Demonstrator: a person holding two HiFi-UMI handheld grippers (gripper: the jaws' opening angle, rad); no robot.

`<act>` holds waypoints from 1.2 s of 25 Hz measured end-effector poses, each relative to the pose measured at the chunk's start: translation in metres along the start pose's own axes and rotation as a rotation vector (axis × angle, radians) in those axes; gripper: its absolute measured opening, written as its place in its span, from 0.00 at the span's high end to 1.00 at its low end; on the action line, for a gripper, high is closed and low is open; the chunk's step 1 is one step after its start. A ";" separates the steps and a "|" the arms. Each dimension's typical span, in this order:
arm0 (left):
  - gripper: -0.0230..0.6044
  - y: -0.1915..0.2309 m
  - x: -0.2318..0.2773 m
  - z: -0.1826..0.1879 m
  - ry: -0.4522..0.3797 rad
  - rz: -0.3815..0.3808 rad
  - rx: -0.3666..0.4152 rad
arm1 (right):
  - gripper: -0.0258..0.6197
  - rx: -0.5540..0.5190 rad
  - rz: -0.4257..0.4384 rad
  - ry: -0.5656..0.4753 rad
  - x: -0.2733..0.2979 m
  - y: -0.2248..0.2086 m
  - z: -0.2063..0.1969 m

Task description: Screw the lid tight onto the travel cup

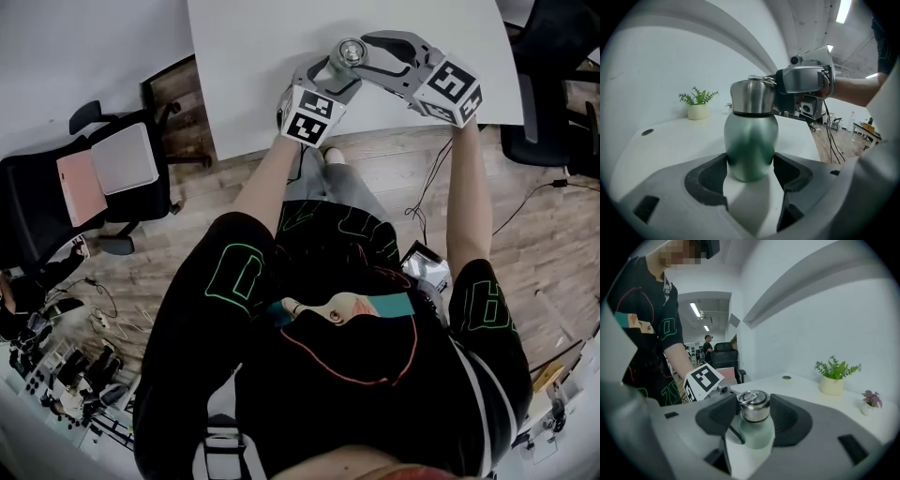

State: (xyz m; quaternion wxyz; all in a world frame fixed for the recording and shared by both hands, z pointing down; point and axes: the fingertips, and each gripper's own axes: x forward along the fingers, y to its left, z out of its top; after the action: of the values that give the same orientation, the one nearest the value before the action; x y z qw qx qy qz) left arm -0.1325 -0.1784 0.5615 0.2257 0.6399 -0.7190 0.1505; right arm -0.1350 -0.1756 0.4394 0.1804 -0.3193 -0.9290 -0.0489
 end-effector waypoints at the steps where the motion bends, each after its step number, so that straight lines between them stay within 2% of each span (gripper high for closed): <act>1: 0.45 0.000 0.000 0.000 -0.001 -0.001 -0.002 | 0.61 0.006 0.002 -0.008 0.001 0.001 0.000; 5: 0.46 0.000 -0.001 0.001 -0.002 -0.003 -0.002 | 0.61 0.035 -0.055 -0.045 0.003 0.001 0.002; 9: 0.46 0.000 -0.002 0.000 0.002 0.003 0.004 | 0.60 0.073 -0.168 -0.081 0.002 0.001 0.002; 16: 0.46 0.001 -0.002 -0.001 0.001 0.009 0.006 | 0.60 0.164 -0.486 -0.140 0.001 0.001 -0.001; 19: 0.46 -0.002 -0.002 0.000 0.001 0.012 0.007 | 0.60 0.164 -0.632 -0.158 -0.002 0.005 0.001; 21: 0.46 -0.002 -0.002 0.000 0.004 0.012 0.001 | 0.60 0.159 -0.689 -0.168 -0.002 0.006 0.003; 25: 0.46 -0.002 -0.002 0.001 0.002 0.011 0.004 | 0.60 0.157 -0.691 -0.162 -0.003 0.006 0.002; 30: 0.45 0.000 -0.002 -0.003 0.015 0.008 0.011 | 0.61 0.115 -0.591 -0.145 -0.002 0.009 0.002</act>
State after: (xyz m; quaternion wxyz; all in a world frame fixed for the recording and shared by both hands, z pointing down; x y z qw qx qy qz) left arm -0.1324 -0.1750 0.5626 0.2272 0.6371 -0.7189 0.1602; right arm -0.1284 -0.1690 0.4365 0.1095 -0.0272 -0.9933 -0.0236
